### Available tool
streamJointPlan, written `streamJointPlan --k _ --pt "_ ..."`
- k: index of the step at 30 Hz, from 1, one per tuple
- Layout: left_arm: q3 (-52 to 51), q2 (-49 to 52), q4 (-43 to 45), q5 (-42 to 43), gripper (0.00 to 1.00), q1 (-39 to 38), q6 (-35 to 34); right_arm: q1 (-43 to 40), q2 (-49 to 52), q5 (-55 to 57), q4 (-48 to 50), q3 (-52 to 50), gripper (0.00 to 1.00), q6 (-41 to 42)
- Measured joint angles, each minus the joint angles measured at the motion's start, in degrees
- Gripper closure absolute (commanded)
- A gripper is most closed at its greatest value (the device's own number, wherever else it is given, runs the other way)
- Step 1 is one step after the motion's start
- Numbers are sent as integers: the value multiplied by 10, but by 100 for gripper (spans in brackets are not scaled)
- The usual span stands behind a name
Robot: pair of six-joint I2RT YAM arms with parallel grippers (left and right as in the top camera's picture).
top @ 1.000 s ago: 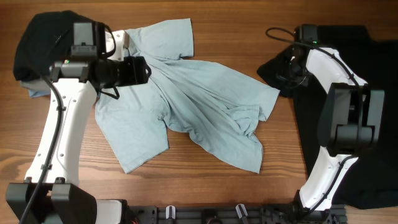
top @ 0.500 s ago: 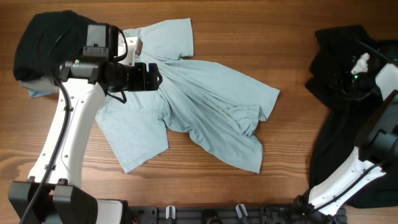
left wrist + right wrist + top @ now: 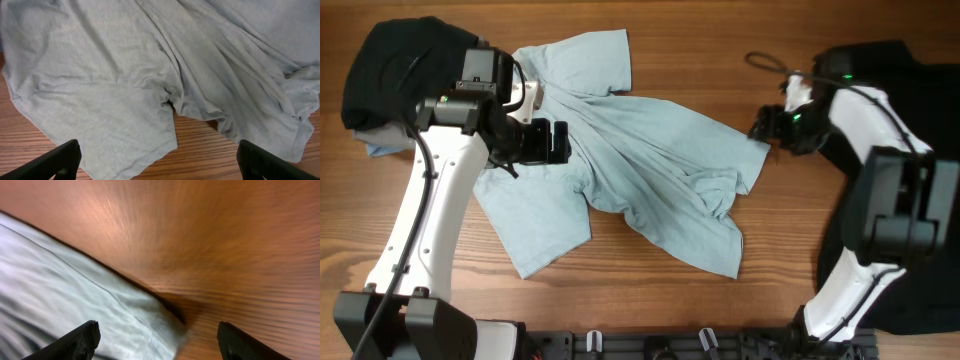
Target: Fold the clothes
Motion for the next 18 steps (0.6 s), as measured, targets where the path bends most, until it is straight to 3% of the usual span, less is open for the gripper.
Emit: streamJointPlan --k 2,6,12,18 --pt "0 0 0 0 0 0 0 13 7 9 1 -1 35 4" --pt "0 0 3 -2 0 0 0 26 10 15 -1 -3 92 13" --pt "0 0 9 -2 0 0 0 31 12 23 45 -5 96 45" --pt "0 0 12 -3 0 0 0 -62 12 21 92 165 96 73"
